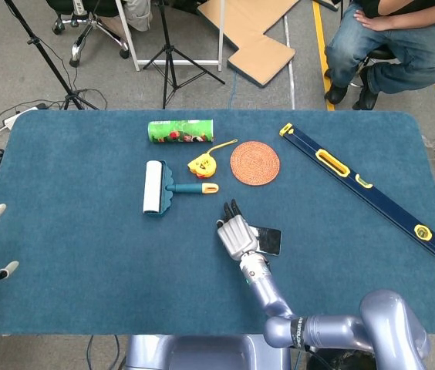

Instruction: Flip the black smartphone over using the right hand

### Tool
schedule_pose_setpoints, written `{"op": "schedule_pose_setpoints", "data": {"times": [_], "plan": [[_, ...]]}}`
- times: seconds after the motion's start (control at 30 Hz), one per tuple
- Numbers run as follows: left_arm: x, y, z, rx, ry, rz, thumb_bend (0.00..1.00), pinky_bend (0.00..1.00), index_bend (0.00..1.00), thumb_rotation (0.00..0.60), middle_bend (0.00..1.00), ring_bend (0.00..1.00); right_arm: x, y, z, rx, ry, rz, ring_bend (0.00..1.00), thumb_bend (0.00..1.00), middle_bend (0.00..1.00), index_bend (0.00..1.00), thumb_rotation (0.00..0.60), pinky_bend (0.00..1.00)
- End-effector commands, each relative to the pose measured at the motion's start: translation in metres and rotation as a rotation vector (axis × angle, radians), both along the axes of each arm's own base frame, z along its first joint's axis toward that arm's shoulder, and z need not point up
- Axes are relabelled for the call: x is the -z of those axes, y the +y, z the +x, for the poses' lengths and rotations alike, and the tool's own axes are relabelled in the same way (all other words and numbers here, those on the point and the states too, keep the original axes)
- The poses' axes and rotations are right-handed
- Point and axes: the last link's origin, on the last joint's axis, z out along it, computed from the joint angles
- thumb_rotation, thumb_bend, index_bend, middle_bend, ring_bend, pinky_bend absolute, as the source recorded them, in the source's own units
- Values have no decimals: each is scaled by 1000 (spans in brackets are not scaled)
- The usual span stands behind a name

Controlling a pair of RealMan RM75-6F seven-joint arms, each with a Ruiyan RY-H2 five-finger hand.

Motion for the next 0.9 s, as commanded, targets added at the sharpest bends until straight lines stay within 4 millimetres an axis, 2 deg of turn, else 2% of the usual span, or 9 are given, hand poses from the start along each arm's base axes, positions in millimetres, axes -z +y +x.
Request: {"op": "schedule_pose_setpoints", "data": {"times": [0.03, 0.23, 0.43, 0.8, 0.9], "plan": [[0, 0, 0, 1, 0, -1, 0, 0, 0, 600, 0, 0, 0, 0, -1, -23, 3, -3, 81, 0, 455, 376, 600, 0], [1, 0, 1, 4, -1, -4, 0, 0, 0, 600, 0, 0, -4, 0, -2, -36, -31, -12, 153, 12, 497, 394, 600, 0], [0, -1, 2, 8, -4, -6, 0, 0, 0, 600, 0, 0, -18, -2, 3, -30, -164, -28, 194, 10, 501, 399, 600, 2], [0, -3, 3, 15, -9, -9, 0, 0, 0, 600, 0, 0, -63, -16, 14, -28, -541, -99, 235, 24, 501, 399, 600, 60], [0, -3, 3, 16, -9, -9, 0, 0, 0, 600, 0, 0, -74, -21, 15, -8, -656, -117, 241, 24, 500, 401, 600, 101]]}}
